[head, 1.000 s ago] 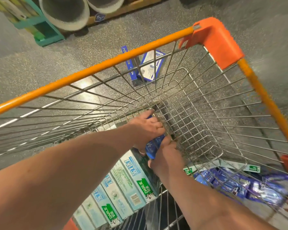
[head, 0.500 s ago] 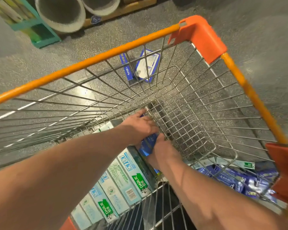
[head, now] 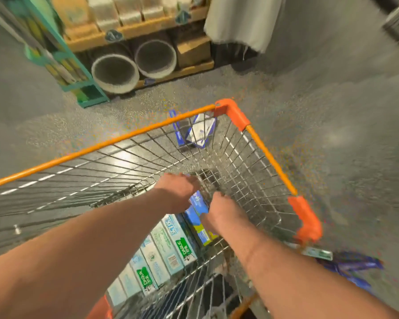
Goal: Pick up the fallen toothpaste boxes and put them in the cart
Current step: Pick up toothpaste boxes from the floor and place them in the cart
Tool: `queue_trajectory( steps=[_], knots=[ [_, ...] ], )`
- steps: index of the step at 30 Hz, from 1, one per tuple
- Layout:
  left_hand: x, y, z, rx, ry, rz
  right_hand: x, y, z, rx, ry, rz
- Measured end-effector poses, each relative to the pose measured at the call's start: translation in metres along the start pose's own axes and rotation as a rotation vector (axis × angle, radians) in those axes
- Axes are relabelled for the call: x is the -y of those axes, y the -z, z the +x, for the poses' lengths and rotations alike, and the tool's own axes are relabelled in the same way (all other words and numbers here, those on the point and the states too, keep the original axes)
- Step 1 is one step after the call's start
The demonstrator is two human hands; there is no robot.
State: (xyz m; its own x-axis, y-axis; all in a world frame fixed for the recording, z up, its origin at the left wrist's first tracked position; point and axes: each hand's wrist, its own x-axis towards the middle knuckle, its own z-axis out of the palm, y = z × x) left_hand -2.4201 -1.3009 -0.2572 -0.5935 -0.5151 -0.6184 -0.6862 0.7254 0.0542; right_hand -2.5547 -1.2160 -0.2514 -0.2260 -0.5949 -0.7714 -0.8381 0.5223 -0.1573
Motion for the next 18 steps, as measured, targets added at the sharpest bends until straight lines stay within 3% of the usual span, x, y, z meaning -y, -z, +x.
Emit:
queue_trajectory(
  steps=[10, 18],
  knots=[
    [-0.055, 0.126, -0.153, -0.128, 0.05, 0.06, -0.021, 0.078, -0.182, -0.246, 0.15, 0.013],
    [-0.116, 0.157, -0.248, -0.261, -0.085, 0.081, -0.059, 0.052, -0.321, -0.417, 0.077, 0.087]
  ],
)
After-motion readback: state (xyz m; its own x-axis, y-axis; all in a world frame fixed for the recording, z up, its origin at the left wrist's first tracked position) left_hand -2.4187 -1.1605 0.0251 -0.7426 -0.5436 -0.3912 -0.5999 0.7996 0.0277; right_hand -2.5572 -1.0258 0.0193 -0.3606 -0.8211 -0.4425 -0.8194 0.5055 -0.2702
